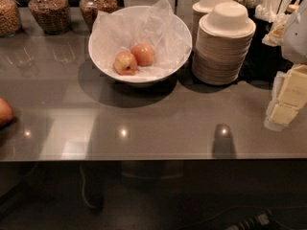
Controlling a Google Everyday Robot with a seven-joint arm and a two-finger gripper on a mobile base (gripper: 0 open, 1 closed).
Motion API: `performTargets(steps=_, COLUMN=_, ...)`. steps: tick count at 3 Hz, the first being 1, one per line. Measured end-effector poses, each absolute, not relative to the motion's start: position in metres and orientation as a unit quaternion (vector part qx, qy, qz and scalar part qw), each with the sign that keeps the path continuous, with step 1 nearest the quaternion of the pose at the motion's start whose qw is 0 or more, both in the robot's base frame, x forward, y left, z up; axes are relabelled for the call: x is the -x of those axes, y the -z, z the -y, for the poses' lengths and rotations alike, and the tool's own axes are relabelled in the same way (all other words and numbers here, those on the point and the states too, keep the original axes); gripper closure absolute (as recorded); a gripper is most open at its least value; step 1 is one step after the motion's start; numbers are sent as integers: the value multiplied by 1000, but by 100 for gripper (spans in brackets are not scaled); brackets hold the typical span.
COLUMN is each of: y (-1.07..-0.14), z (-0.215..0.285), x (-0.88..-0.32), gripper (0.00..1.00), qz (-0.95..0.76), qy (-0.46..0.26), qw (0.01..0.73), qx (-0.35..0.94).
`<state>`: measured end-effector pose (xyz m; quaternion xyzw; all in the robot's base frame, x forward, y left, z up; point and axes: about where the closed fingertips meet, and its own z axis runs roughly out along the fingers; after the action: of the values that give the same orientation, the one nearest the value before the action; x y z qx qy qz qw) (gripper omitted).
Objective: Pick apple from white bowl
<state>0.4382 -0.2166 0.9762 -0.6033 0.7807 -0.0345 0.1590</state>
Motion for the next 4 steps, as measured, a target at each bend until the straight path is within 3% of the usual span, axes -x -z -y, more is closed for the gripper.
performTargets(steps=1, y=-976, z=217, x=-438, gripper=0, qz=-781, qy=34, qw=159, qx=603)
performTargets(steps=2, y=-978, z=206, x=-449, gripper=0, qz=-762, qy=35, qw=203, qx=614)
performTargets(steps=4, y=-993, z=138, x=-516, gripper=0, qz=-675, qy=29, qw=341, qx=654)
